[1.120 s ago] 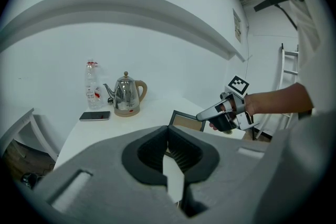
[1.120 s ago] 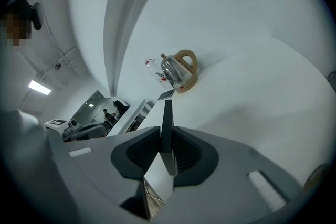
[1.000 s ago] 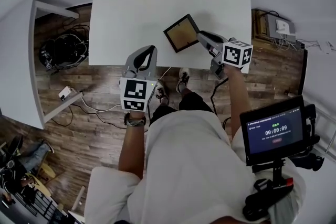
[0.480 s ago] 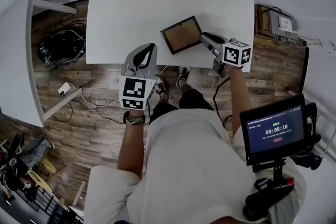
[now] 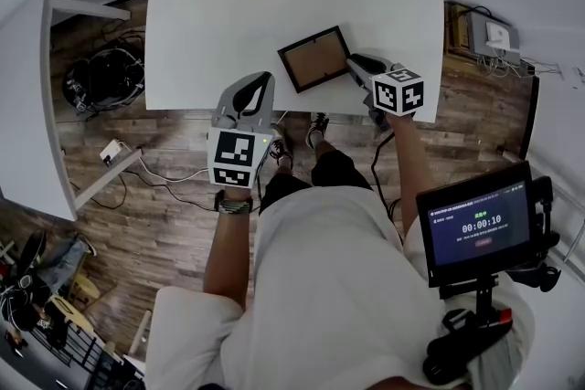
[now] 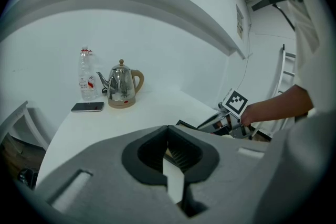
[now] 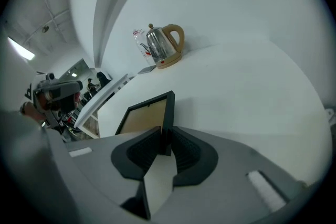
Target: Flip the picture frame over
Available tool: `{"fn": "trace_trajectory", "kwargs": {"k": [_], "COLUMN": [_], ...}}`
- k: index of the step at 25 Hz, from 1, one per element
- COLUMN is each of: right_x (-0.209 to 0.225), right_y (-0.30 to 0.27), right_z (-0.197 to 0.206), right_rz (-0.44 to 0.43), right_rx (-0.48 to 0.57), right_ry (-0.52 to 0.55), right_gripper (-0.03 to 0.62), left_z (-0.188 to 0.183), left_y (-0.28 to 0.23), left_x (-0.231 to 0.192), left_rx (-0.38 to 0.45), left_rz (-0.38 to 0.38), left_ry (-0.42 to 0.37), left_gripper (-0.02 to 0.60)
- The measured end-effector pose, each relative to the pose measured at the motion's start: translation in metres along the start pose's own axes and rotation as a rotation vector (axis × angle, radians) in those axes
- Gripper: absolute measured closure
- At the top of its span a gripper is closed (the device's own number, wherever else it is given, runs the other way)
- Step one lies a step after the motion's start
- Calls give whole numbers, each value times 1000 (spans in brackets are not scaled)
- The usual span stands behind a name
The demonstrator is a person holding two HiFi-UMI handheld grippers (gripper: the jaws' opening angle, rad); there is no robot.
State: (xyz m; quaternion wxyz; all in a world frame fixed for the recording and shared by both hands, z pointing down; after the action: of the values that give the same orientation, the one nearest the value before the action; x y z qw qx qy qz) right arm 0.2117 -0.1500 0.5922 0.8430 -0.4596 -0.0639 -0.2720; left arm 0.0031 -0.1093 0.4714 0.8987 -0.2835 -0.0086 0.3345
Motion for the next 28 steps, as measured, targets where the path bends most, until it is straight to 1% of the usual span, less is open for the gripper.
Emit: {"fn": "trace_trajectory", "kwargs": {"k": [3,5,10,12,16,18,23,28], "right_x": [2,3,5,6,9,11,12,7], "right_y": [-1,-2,-3,-5,-4,-2,6,20], "right_z": [3,6,13,14,11,9,-6,-33], "right_rz": [66,86,116,115,123,139,176,199], "right_rx": [-19,-30,-44,-44,-39,-37,2,92], "right_ry": [74,99,129,125,113,120,116,89], "right_gripper": [536,537,537,536,507,505,513,567], "left_z": [1,1,4,6,7,7,3,-6], "left_y": [-1,-1,-1,-2,-4,-6,-13,-29], "left_x": [1,1,4,3,2,1,-4,-8], "left_rx": [-4,-5,-12,-15,-20,-22,-17,-2], "left_rz": [0,-1,-4,-5,-5,-3,8,34], "left_ry": [-2,-2,-2,-1,-5,-6,-16,-35], "left_gripper": [577,577,577,577,577,577,577,577]}}
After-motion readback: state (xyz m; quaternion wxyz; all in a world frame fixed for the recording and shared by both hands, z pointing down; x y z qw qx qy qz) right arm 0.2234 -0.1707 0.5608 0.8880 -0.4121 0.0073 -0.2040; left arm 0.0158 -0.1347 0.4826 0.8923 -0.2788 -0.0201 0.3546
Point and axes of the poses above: the fingertips, and each gripper's own axes: y backward along the fingers, x to its right, z out of its underside, the point moved 3 cm from there along y, backward along the fingers, and after that the axes turned 5 degrees about z, right-handed, at the moved point
